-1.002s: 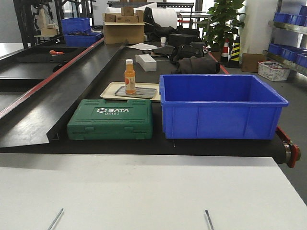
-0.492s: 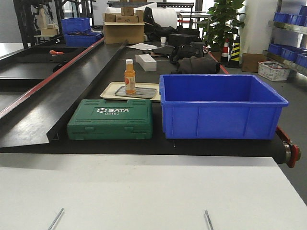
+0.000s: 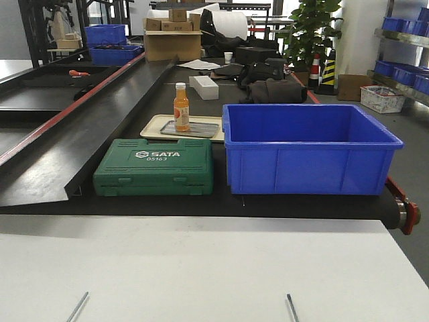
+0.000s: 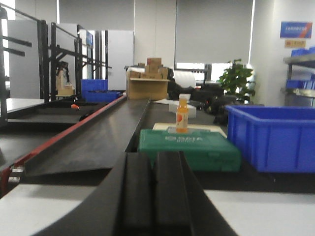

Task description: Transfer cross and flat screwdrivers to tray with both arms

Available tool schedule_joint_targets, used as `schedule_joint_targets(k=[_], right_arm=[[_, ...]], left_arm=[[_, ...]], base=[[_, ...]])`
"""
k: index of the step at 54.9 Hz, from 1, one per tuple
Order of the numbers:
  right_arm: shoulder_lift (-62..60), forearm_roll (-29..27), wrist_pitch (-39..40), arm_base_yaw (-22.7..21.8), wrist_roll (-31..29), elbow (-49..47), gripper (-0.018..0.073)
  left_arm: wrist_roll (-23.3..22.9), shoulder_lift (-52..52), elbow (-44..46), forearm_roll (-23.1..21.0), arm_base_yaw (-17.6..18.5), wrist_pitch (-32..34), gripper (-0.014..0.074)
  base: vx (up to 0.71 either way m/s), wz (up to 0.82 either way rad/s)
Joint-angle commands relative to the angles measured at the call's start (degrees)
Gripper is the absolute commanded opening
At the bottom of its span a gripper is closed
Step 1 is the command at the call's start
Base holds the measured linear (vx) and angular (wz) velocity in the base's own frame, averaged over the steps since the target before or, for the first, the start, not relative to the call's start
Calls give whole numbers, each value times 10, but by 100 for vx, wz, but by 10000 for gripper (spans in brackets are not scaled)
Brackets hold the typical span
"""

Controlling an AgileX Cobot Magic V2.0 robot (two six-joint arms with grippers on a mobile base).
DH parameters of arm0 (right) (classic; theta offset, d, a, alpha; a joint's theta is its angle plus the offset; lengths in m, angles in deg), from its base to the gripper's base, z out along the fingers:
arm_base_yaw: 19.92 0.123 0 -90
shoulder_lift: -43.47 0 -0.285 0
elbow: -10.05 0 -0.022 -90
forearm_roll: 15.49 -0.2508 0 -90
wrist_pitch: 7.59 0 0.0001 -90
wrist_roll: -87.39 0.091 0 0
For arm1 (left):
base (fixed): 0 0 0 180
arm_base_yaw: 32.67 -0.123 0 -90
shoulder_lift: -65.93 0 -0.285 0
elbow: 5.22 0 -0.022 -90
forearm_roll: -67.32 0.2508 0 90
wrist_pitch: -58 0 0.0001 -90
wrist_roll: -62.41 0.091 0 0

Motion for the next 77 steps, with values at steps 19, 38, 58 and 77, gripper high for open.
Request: schedule_joint_targets(k=[19,38,58,77], right_arm=[[372,6,10,-2,-26,-290,-8],[491,5,39,-2,-9,-291,55],[491,5,54,-2,-10,-291,636],[606,-3,-179,88,-26,-407,680]], left_arm=[[22,-380,286,-1,0,27,3],[24,-492,293,1,0,46,112],[24,-498,293,1,0,61,529],[24,-498,293,0,0,61,559]], base=[[0,0],[0,0],[0,0],[0,0]])
